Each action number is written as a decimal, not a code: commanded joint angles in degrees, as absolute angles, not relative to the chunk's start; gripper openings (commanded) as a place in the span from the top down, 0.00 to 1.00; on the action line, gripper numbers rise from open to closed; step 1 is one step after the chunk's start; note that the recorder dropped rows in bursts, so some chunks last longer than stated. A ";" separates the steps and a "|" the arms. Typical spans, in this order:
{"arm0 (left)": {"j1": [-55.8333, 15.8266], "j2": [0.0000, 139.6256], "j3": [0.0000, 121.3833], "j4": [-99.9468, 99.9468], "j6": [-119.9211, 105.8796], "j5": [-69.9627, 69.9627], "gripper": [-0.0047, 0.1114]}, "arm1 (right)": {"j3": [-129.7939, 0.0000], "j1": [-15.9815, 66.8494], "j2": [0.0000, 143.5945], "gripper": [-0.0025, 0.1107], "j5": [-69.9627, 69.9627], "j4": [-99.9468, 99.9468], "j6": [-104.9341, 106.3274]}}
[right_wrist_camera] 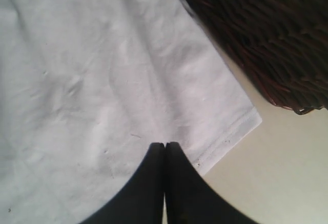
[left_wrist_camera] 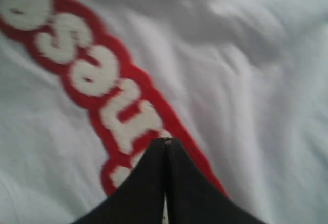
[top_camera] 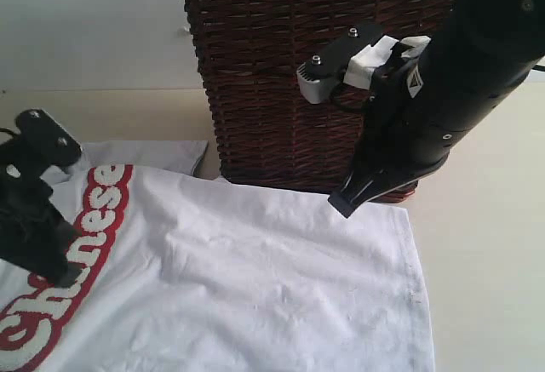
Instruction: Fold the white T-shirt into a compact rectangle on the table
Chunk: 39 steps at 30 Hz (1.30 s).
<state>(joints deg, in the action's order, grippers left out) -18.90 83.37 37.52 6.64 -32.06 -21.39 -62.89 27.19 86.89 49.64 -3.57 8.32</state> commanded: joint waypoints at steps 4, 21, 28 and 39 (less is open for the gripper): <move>-8.31 96.51 38.10 5.33 -20.74 -2.23 0.96 | -63.24 26.97 86.66 0.98 48.20 -3.15 8.94; 5.22 115.16 48.61 -8.07 -1.95 -40.30 0.96 | -63.24 26.97 86.66 0.98 49.49 -2.73 8.94; 4.77 114.54 50.13 -10.71 -0.62 -43.14 0.96 | -63.24 26.97 86.66 0.98 49.23 -2.73 9.57; -7.03 96.20 51.50 -1.67 -17.94 -12.93 0.96 | -63.24 26.97 86.66 0.98 49.55 3.64 13.72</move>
<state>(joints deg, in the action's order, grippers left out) -3.88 101.91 51.49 -4.21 -15.58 -23.64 -62.89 27.19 86.89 49.56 2.44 12.99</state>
